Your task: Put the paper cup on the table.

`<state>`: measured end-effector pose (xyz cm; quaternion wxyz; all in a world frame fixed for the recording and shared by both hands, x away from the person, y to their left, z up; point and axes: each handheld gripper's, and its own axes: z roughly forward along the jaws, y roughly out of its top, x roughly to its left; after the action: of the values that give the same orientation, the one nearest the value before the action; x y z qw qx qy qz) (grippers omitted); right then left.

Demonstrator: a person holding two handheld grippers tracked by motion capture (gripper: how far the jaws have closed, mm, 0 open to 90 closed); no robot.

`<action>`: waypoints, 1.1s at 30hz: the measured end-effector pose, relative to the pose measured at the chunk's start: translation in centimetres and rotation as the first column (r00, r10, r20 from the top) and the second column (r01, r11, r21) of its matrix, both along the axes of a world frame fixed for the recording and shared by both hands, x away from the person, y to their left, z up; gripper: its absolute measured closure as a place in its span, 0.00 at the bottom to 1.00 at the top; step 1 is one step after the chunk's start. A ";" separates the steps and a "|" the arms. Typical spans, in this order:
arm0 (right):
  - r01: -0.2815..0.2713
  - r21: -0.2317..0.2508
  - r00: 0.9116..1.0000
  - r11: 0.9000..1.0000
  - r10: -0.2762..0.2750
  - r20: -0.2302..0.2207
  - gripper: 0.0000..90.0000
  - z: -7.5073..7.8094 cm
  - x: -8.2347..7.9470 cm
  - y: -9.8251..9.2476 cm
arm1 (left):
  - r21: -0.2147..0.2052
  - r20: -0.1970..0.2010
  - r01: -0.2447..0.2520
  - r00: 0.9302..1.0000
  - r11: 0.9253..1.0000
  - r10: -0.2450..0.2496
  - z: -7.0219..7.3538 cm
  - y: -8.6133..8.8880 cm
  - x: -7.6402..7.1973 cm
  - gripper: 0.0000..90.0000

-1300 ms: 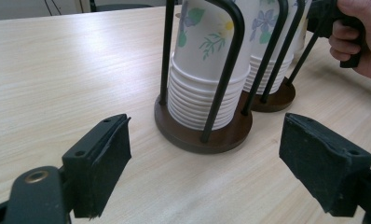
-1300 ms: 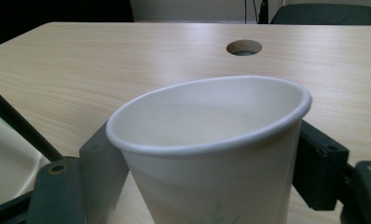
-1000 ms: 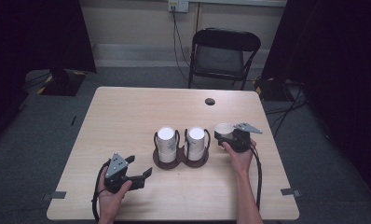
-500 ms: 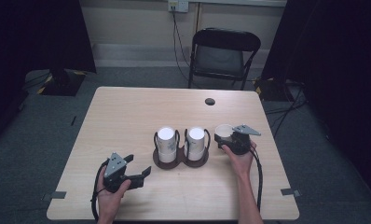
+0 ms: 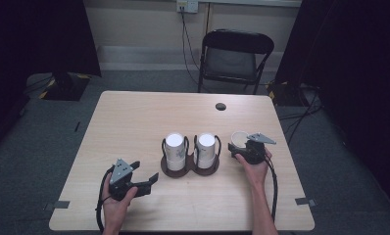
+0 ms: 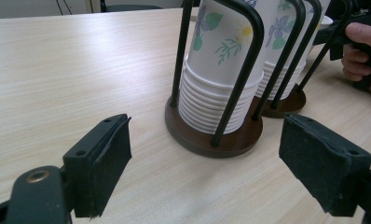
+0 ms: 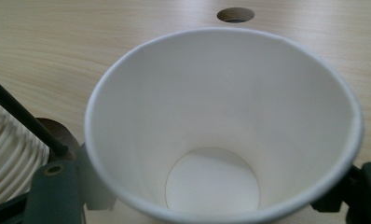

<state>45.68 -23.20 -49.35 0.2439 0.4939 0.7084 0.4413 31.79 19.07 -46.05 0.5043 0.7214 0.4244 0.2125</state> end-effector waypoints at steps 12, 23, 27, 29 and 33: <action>0.023 -0.014 0.999 1.000 -0.024 -0.024 0.19 0.2 -0.3 -0.1 | 0.014 0.002 -0.001 1.000 1.000 0.001 0.0 -0.3 0.1 0.18; 0.054 -0.007 0.998 0.999 -0.054 -0.023 0.19 0.8 -2.0 -0.5 | 0.015 0.015 0.004 1.000 1.000 -0.004 0.2 -0.2 -0.2 0.18; 0.067 0.003 0.998 0.998 -0.067 -0.013 0.19 1.1 -2.7 -0.8 | 0.016 0.010 -0.003 1.000 1.000 0.003 0.2 -0.2 -0.1 0.18; 0.067 0.011 0.998 0.998 -0.067 -0.012 0.18 1.3 -3.0 -0.9 | 0.014 0.011 -0.008 1.000 1.000 0.008 0.2 -0.2 -0.1 0.18; 0.076 0.021 0.997 0.997 -0.076 0.001 0.18 1.8 -3.7 -0.9 | 0.011 0.011 -0.015 1.000 1.000 0.015 0.2 -0.1 -0.1 0.18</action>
<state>41.94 -24.10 -47.58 0.2558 0.5227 0.6843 0.4394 31.68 18.93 -45.87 0.5011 0.7197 0.4260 0.2224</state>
